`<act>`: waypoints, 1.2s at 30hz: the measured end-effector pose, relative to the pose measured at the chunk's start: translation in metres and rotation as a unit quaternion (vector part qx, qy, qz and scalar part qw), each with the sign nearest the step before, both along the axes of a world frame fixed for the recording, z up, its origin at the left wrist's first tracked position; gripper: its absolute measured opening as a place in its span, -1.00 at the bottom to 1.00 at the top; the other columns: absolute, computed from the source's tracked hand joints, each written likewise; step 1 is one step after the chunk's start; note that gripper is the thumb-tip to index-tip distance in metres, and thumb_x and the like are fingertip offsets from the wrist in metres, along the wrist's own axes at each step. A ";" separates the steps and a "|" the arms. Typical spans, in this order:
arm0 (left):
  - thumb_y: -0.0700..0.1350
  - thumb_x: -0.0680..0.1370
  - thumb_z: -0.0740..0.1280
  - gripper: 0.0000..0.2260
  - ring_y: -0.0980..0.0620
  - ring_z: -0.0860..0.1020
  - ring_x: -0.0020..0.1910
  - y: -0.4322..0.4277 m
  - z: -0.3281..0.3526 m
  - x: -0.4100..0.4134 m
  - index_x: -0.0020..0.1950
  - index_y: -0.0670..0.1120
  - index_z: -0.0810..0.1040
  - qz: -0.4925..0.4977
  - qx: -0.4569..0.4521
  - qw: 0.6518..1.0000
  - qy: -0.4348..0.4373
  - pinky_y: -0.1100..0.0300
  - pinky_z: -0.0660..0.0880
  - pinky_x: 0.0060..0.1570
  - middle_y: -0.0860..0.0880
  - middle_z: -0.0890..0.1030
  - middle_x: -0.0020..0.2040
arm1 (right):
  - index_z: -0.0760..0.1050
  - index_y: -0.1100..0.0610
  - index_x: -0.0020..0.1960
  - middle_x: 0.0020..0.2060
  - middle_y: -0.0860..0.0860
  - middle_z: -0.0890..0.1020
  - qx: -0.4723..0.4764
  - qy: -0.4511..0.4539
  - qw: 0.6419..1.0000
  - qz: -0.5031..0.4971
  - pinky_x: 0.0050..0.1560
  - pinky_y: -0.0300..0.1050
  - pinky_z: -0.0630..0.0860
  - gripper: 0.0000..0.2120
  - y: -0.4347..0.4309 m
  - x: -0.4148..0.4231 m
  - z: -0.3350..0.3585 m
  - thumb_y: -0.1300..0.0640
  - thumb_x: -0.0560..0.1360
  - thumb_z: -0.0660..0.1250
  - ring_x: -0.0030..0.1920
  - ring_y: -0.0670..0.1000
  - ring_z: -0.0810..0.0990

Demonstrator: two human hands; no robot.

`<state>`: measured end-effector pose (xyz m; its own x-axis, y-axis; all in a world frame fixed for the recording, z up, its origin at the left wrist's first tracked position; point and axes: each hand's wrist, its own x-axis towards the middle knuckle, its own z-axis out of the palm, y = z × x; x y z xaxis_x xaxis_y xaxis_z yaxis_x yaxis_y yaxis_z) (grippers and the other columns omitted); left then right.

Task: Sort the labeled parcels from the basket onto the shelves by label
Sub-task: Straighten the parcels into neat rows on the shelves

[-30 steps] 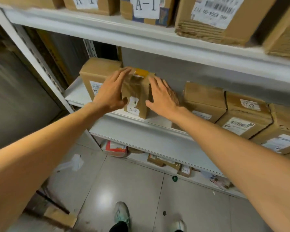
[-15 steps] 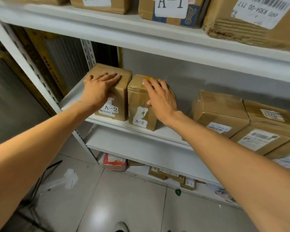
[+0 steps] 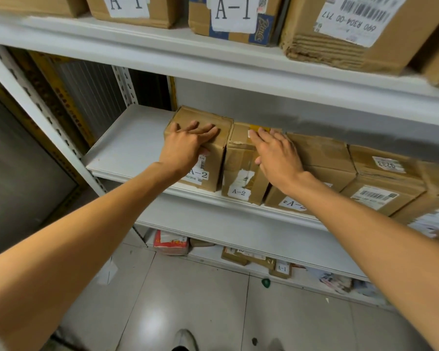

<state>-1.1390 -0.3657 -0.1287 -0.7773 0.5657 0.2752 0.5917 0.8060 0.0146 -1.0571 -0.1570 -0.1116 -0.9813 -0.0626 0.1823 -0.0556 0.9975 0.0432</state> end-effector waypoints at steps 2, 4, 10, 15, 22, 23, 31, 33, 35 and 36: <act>-0.03 0.57 0.31 -0.47 -0.08 0.23 0.50 0.008 0.000 0.007 0.51 0.14 0.23 -0.001 0.006 1.000 -0.005 -0.05 0.20 0.34 0.10 0.28 0.50 | 0.09 0.17 0.56 0.51 0.18 0.23 0.002 0.003 1.000 -0.006 0.51 0.05 0.08 -0.39 0.006 0.007 -0.003 0.29 0.58 0.25 0.49 0.23 0.20; -0.03 0.57 0.31 -0.48 -0.08 0.24 0.50 0.011 -0.002 0.011 0.51 0.13 0.24 0.000 0.020 1.000 -0.011 -0.08 0.19 0.37 0.09 0.29 0.50 | 0.10 0.17 0.56 0.51 0.18 0.24 0.002 0.004 1.000 -0.004 0.52 0.06 0.09 -0.38 0.009 0.009 -0.004 0.28 0.57 0.27 0.49 0.23 0.21; -0.02 0.57 0.30 -0.43 -0.10 0.16 0.52 0.012 0.003 0.013 0.54 0.07 0.17 0.005 -0.010 0.999 -0.037 -0.14 0.15 0.40 0.04 0.22 0.54 | 0.07 0.18 0.56 0.51 0.19 0.22 0.008 0.004 1.000 0.006 0.53 0.09 0.09 -0.32 0.010 0.009 -0.007 0.32 0.54 0.32 0.50 0.23 0.18; -0.04 0.58 0.30 -0.38 -0.10 0.14 0.53 0.016 0.019 0.024 0.57 -0.02 0.09 0.004 -0.033 0.995 -0.090 -0.05 0.16 0.47 -0.05 0.18 0.55 | 0.05 0.16 0.57 0.53 0.15 0.19 0.019 -0.002 0.999 0.033 0.53 0.07 -0.01 -0.29 0.013 0.016 0.008 0.20 0.54 0.34 0.53 0.15 0.13; -0.10 0.57 0.33 -0.57 -0.13 0.49 0.27 0.048 0.075 0.073 0.44 -0.09 0.38 0.014 -0.005 0.997 -0.073 0.03 0.46 0.19 -0.13 0.47 0.37 | 0.33 0.21 0.42 0.37 0.18 0.41 -0.004 -0.027 0.996 0.085 0.42 0.06 0.21 -0.55 0.025 0.038 0.063 0.04 0.59 0.21 0.38 0.17 0.35; -0.10 0.56 0.35 -0.58 -0.11 0.52 0.24 0.054 0.085 0.082 0.40 -0.09 0.42 0.020 0.008 0.997 -0.072 0.04 0.47 0.16 -0.12 0.52 0.33 | 0.38 0.20 0.36 0.30 0.17 0.47 -0.011 -0.030 0.995 0.094 0.34 0.05 0.30 -0.59 0.031 0.043 0.073 0.04 0.58 0.22 0.31 0.17 0.41; -0.11 0.51 0.38 -0.69 -0.04 0.60 0.05 0.114 0.141 0.151 0.25 -0.02 0.54 0.065 -0.046 0.986 -0.144 0.05 0.57 0.04 -0.05 0.63 0.14 | 0.53 0.15 0.15 0.06 0.13 0.60 -0.005 -0.133 0.984 0.118 -0.14 -0.06 0.53 -0.72 0.084 0.101 0.133 0.06 0.48 0.31 0.01 0.18 0.59; -0.06 0.51 0.39 -0.68 -0.06 0.60 0.07 0.130 0.153 0.165 0.26 0.00 0.53 0.054 -0.047 0.988 -0.138 0.01 0.56 0.07 -0.05 0.62 0.14 | 0.51 0.17 0.11 0.05 0.13 0.58 -0.004 -0.135 0.985 0.109 -0.17 -0.09 0.45 -0.74 0.097 0.118 0.144 0.06 0.48 0.32 0.03 0.18 0.58; -0.03 0.50 0.40 -0.68 -0.08 0.60 0.07 0.146 0.165 0.175 0.26 0.02 0.54 0.037 -0.033 0.991 -0.127 -0.02 0.56 0.08 -0.05 0.62 0.14 | 0.47 0.15 0.05 0.03 0.13 0.55 -0.010 -0.129 0.988 0.090 -0.20 -0.10 0.40 -0.78 0.109 0.134 0.152 0.05 0.47 0.34 0.01 0.17 0.57; -0.03 0.50 0.40 -0.68 -0.08 0.60 0.07 0.153 0.170 0.180 0.24 0.03 0.54 0.030 -0.023 0.992 -0.124 -0.02 0.56 0.08 -0.05 0.63 0.13 | 0.45 0.14 0.02 0.02 0.12 0.55 -0.015 -0.125 0.989 0.081 -0.21 -0.10 0.39 -0.80 0.114 0.143 0.156 0.06 0.47 0.34 -0.01 0.17 0.56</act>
